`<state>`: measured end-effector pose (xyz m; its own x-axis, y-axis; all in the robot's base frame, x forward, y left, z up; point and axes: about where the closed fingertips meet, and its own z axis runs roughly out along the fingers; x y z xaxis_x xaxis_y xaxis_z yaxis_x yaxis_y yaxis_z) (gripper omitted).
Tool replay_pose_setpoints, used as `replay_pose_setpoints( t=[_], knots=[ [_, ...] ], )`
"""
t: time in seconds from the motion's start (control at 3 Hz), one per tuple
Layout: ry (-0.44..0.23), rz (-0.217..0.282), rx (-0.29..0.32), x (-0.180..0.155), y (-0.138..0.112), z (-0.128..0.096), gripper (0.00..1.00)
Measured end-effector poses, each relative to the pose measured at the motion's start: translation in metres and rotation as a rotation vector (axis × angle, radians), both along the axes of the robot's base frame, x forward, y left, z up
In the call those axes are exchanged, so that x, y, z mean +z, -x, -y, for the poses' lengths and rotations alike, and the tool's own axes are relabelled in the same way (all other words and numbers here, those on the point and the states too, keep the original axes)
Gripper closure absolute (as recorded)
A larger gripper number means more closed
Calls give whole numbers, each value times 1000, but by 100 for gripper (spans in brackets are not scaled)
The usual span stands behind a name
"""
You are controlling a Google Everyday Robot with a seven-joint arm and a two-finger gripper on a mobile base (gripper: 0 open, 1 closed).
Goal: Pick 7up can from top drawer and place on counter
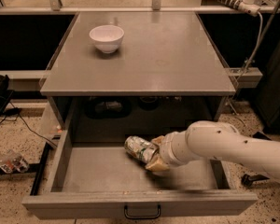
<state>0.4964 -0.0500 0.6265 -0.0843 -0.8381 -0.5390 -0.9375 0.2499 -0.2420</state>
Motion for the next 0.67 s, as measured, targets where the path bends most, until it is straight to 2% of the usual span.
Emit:
replay_pose_setpoints(
  t=[0.67],
  knots=[
    [-22,11,0,73,7,25,100]
  ],
)
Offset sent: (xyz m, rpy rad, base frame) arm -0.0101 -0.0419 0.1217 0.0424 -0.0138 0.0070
